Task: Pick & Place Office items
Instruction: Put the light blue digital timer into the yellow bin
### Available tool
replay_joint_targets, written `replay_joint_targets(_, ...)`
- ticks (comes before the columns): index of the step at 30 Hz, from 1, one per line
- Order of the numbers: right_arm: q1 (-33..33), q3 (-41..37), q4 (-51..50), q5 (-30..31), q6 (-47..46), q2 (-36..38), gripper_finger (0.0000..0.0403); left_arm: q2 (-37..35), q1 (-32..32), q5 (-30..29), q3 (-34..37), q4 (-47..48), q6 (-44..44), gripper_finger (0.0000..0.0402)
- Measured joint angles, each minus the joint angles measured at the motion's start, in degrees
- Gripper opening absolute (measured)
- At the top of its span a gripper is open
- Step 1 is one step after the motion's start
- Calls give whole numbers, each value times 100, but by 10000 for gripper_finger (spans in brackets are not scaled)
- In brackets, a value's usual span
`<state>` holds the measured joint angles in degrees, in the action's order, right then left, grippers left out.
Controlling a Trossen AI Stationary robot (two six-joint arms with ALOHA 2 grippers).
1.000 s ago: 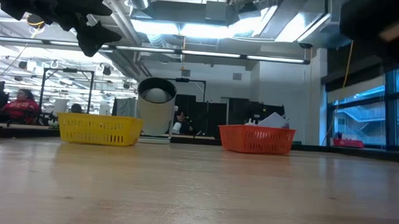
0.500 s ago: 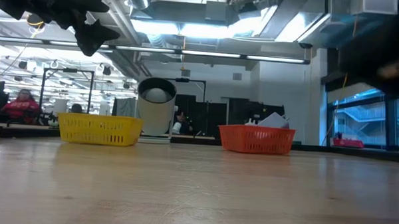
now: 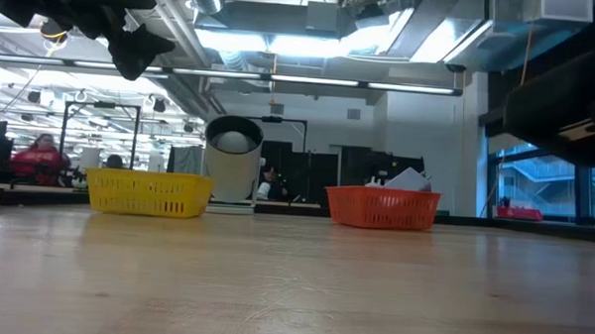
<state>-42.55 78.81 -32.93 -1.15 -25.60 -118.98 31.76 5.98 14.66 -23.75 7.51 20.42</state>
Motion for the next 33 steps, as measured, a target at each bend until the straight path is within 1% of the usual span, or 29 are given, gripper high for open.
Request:
replay_joint_targets(11, 400, -20, 64, -224, 794, -4, 228, 1, 0, -1, 0, 2, -28, 253)
replay_joint_targets(16, 614, -20, 62, 26, 1091, 8, 228, 0, 0, 32, 0, 4, -41, 253)
replay_joint_targets(26, 1051, -20, 48, 28, 1449, 26, 228, 1, 0, 68, 0, 42, -61, 253)
replay_joint_targets(30, 1169, -43, -78, 203, 1602, 148, 228, 1, 0, 100, 0, 56, -61, 253)
replay_joint_targets(33, 1289, -71, -180, 225, 1607, 294, 228, 1, 0, 101, 0, 59, -62, 253)
